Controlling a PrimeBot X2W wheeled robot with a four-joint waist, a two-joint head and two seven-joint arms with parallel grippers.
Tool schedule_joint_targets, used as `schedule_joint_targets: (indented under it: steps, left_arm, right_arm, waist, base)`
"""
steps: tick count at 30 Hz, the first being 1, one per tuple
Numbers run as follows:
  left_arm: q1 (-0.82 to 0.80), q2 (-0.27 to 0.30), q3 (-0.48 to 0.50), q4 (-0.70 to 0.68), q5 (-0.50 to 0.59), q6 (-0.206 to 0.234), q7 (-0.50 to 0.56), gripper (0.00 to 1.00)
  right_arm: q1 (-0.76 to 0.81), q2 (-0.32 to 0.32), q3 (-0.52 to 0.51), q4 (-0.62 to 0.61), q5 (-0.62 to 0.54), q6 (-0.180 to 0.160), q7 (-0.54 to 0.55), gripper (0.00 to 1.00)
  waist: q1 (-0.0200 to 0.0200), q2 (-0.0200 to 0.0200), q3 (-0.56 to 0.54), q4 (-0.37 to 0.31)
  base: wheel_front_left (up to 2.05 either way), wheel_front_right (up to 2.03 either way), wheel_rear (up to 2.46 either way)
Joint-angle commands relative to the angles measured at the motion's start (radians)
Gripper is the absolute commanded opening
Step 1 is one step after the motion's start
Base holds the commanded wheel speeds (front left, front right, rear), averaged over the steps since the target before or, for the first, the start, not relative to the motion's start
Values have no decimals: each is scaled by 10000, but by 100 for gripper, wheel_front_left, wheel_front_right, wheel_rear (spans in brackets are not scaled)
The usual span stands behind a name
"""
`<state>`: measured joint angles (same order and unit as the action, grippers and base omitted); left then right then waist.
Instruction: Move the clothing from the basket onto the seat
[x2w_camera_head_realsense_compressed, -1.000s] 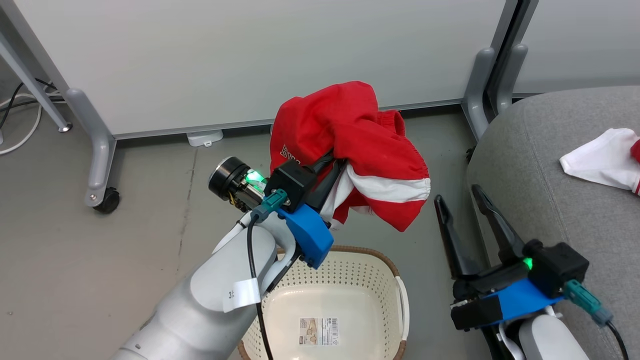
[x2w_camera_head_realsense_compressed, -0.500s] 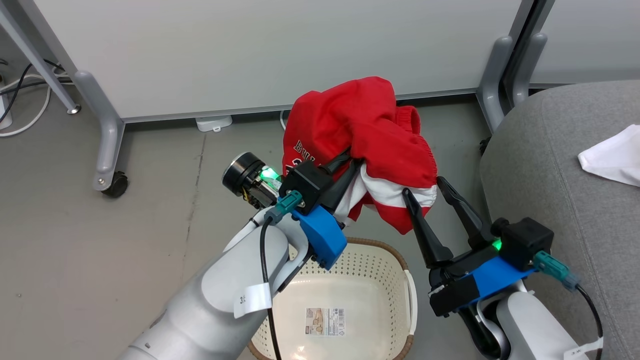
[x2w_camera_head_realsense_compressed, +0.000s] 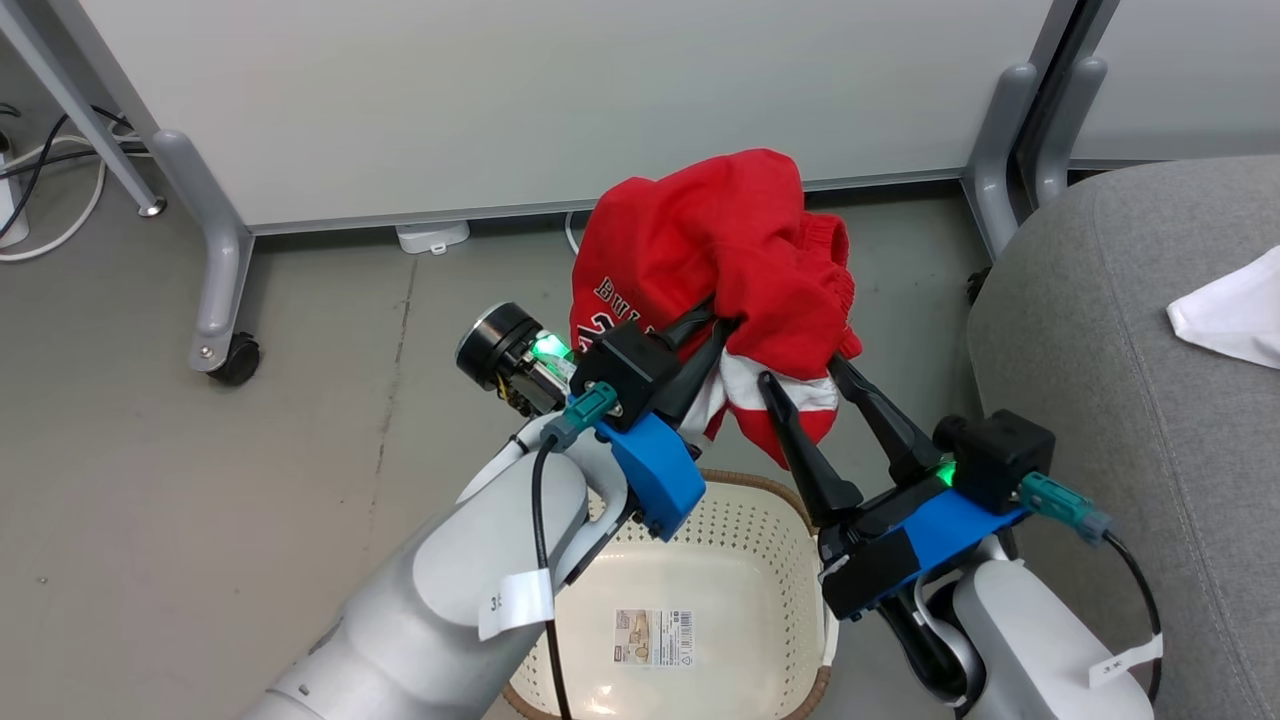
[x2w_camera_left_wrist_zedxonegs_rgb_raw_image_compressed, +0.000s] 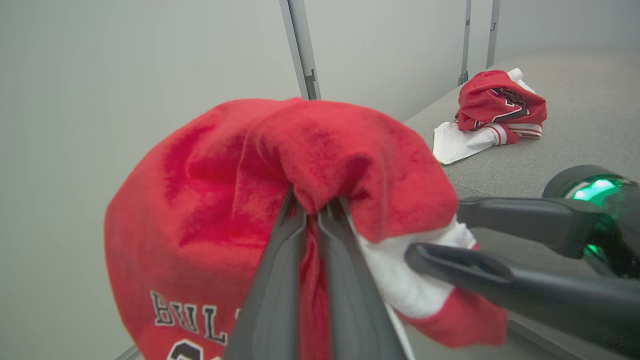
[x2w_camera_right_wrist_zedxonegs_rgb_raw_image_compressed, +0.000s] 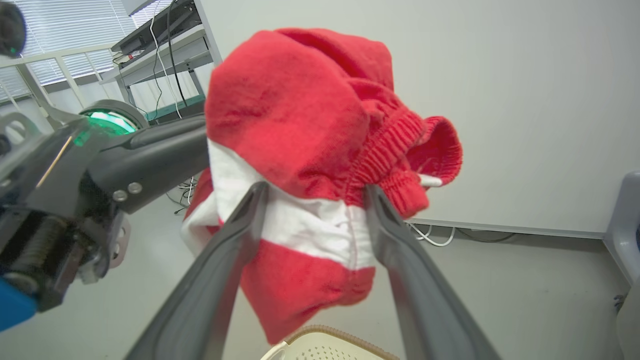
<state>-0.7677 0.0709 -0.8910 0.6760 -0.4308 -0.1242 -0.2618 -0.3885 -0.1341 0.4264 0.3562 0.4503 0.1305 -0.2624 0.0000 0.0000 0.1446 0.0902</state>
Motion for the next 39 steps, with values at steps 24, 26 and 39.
schedule_joint_targets:
  steps: [24,26,39]
  left_arm:
    - [-204,-149,-109,-106,-18,-91,-48,0]
    - [-194,-152,-88,-107,-25,-92,-46,0]
    - [-110,-170,-38,-72,22,-73,-47,0]
  right_arm:
    - [-1299,828,94,2033,-853,5,-36,0]
    - [-1336,814,73,1999,-839,3,-36,0]
    - [-1230,846,53,1937,-759,3,-36,0]
  waist:
    - [0,0,33,144]
    - [0,0,26,137]
    - [0,0,-16,76]
  base:
    - [0,0,0]
    - [0,0,0]
    - [0,0,0]
